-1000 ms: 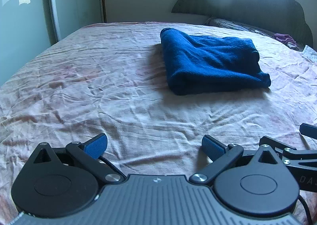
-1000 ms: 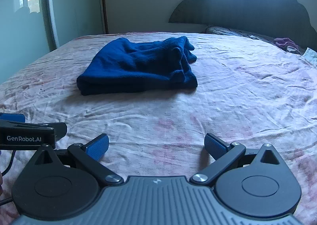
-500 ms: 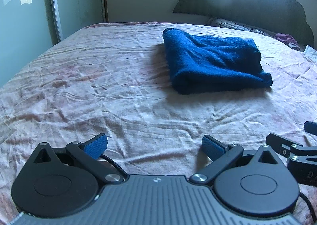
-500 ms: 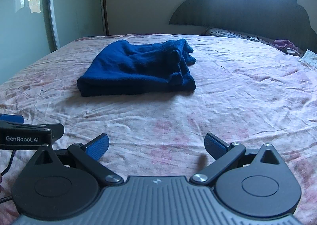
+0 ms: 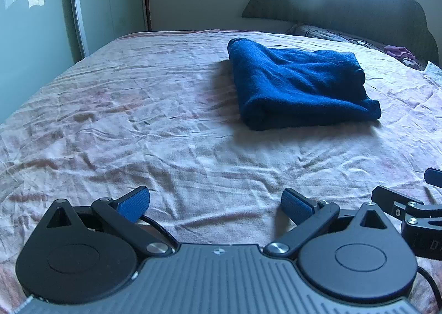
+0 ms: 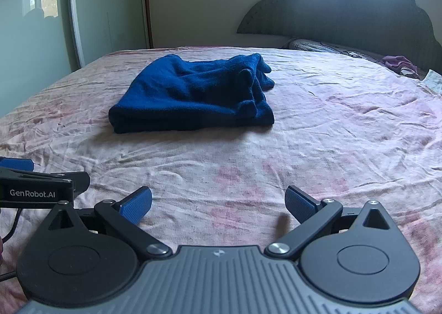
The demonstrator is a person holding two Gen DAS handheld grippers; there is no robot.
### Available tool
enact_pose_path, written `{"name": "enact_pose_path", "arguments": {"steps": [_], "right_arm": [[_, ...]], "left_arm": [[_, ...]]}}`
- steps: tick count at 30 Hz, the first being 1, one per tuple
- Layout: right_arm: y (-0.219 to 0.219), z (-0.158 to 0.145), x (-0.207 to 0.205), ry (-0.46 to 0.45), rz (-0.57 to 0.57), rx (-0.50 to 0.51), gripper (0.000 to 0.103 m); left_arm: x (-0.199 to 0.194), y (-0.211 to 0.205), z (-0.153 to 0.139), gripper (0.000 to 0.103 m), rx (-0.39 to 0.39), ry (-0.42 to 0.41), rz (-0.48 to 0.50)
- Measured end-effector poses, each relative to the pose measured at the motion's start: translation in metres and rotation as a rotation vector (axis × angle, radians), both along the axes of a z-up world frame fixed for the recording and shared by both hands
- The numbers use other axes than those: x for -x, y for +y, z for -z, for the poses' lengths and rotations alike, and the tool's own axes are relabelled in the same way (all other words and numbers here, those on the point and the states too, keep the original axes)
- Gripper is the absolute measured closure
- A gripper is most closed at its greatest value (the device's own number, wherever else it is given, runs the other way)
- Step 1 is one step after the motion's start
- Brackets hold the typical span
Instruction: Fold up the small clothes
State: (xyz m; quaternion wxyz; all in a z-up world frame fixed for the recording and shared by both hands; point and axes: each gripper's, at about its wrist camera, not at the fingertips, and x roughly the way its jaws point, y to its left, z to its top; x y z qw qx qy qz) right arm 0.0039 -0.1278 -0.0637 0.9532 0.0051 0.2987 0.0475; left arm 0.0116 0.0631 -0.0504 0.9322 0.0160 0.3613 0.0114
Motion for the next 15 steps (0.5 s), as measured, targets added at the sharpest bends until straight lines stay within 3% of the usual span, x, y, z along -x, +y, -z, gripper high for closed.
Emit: {"name": "enact_pose_path", "arguments": {"steps": [15], "right_arm": [[-0.0006,-0.0002,-0.0012,0.008,-0.003,-0.009,0.000]], "left_arm": [[0.0022,-0.0045,-0.0018,0.001,-0.012,-0.006,0.014]]}}
